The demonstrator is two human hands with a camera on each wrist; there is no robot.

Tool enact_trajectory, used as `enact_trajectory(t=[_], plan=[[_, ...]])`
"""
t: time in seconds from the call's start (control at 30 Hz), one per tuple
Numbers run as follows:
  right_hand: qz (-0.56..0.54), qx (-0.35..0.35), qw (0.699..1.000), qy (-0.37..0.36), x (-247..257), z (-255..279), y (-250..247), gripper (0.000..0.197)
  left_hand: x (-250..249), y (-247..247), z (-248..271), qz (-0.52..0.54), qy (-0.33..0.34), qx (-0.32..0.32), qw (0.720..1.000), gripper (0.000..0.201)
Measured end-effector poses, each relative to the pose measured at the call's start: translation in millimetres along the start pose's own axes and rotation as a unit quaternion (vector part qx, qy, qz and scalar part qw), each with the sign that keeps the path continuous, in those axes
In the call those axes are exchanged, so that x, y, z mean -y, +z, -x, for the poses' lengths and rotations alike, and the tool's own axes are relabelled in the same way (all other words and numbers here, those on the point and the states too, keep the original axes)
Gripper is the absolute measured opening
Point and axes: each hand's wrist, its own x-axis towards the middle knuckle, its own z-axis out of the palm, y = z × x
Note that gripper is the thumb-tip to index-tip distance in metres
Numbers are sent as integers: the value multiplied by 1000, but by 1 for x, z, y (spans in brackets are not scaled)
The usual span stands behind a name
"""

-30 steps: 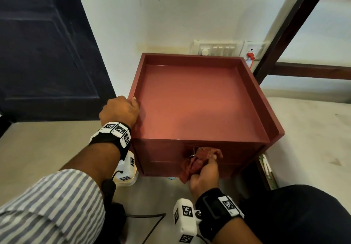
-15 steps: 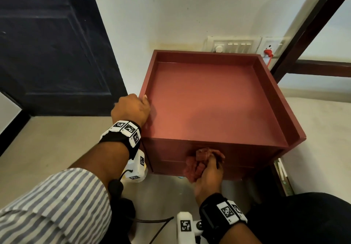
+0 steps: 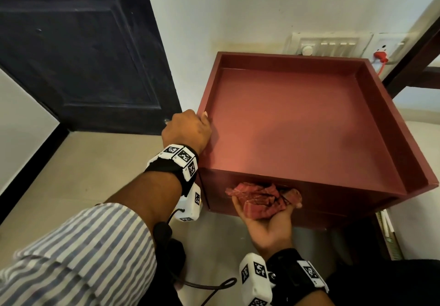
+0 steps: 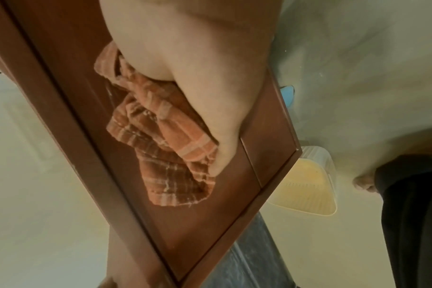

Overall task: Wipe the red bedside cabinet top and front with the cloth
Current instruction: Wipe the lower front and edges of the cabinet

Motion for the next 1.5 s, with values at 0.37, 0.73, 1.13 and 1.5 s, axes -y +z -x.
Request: enact_trajectory(t=[0.37, 0.73, 1.13, 1.5], plan=[[127, 27, 990, -56, 15, -7, -21, 70, 0, 0, 0, -4, 1, 0, 1000, 51], [657, -204, 678, -260, 44, 15, 0, 74, -2, -5, 1, -13, -10, 5, 1000, 51], [397, -198, 837, -321, 35, 14, -15, 49, -3, -5, 2, -12, -9, 7, 1000, 51], [29, -23, 997, -71, 22, -2, 10, 51, -2, -4, 2, -1, -18, 5, 1000, 51]])
